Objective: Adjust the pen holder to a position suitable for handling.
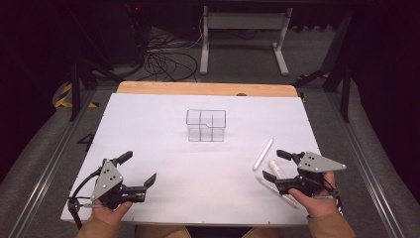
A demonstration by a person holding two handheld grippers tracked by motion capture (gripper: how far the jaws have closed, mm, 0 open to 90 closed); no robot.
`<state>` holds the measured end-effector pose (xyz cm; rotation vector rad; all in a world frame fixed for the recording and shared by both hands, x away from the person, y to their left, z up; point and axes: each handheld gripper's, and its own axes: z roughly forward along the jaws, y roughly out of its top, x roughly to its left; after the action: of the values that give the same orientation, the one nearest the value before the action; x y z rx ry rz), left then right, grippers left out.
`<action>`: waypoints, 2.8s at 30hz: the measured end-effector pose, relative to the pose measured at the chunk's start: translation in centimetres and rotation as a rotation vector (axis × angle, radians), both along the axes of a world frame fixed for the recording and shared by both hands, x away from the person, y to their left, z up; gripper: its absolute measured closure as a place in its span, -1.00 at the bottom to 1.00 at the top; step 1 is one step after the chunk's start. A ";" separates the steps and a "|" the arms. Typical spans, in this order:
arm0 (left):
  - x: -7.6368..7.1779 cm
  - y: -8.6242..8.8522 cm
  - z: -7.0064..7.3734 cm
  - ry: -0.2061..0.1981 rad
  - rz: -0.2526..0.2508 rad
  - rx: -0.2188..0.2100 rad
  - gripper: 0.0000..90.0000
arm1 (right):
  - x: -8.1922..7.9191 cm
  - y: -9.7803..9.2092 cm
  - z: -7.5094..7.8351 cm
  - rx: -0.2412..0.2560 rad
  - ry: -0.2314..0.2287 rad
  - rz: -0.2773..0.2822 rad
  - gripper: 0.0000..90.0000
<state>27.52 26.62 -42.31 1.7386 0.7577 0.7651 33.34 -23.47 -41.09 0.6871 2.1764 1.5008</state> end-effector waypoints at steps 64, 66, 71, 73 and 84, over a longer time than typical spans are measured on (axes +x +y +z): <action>0.1 -0.1 -0.1 0.010 0.015 0.014 -0.87 | 2.2 2.5 0.9 -0.499 0.262 0.039 -0.10; 0.1 -0.1 -0.1 0.009 0.016 0.014 -0.87 | 2.2 2.5 0.8 -0.486 0.297 0.025 -0.02; 0.1 -0.1 -0.1 0.011 0.015 0.019 -0.87 | 2.3 2.6 0.6 -0.501 0.360 0.014 0.09; 0.1 -0.1 -0.1 0.010 0.016 0.019 -0.87 | 2.4 2.6 0.4 -0.524 0.378 0.013 0.12; 0.2 0.0 -0.1 0.011 0.019 0.020 -0.87 | 2.7 3.2 -0.4 -0.643 0.440 0.015 0.21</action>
<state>27.70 26.58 -42.39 1.7575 0.7773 0.7792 36.02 -20.28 -41.46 0.8114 2.7752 0.5993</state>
